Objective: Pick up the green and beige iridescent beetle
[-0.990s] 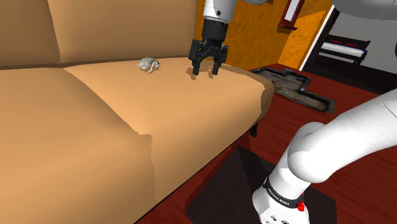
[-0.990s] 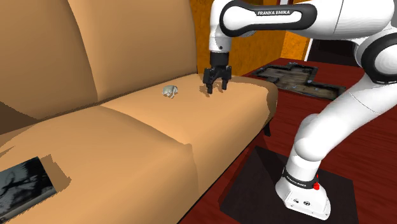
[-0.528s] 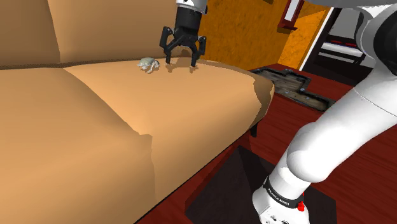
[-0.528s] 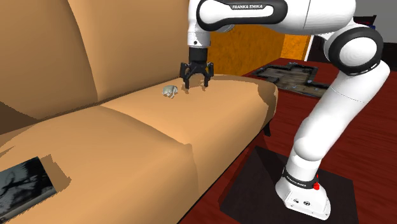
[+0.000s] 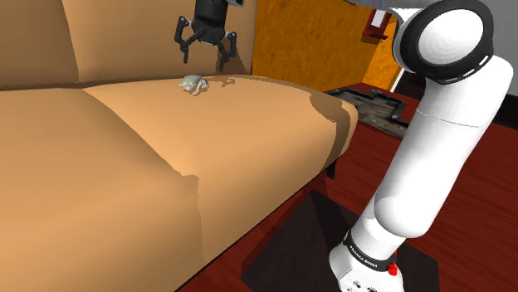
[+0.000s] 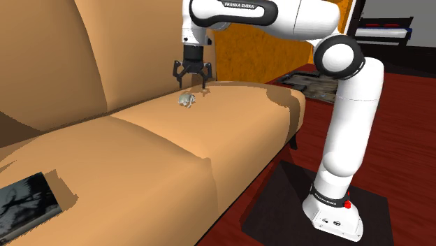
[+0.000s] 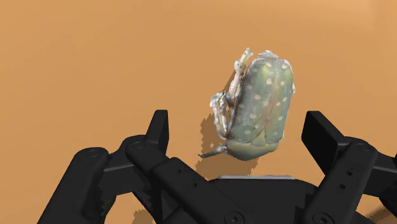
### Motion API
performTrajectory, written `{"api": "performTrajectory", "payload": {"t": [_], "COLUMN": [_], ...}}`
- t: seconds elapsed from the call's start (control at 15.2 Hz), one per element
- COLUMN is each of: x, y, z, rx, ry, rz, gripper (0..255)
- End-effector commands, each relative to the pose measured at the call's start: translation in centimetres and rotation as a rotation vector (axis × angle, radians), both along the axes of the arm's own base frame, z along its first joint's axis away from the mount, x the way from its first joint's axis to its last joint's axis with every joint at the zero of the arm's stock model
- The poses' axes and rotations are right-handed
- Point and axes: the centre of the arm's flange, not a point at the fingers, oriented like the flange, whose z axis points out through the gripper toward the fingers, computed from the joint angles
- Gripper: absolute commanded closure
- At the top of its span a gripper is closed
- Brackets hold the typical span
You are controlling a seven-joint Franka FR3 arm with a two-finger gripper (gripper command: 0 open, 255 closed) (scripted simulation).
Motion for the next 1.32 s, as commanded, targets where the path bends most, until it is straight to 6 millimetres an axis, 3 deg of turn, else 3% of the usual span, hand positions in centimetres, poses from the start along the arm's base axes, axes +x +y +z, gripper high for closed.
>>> {"api": "performTrajectory", "payload": {"t": [0.0,0.66,0.73,1.25], "x": [2.6,3.2,3.2,3.2], "y": [-0.2,-0.2,-0.2,-0.1], "z": [0.3,-3.6,-3.6,-3.7], "rx": [0.007,0.009,0.009,0.009], "ry": [0.003,0.004,0.004,0.004], "rz": [-0.072,-0.089,-0.089,-0.089], "gripper": [0,0,255,255]}}
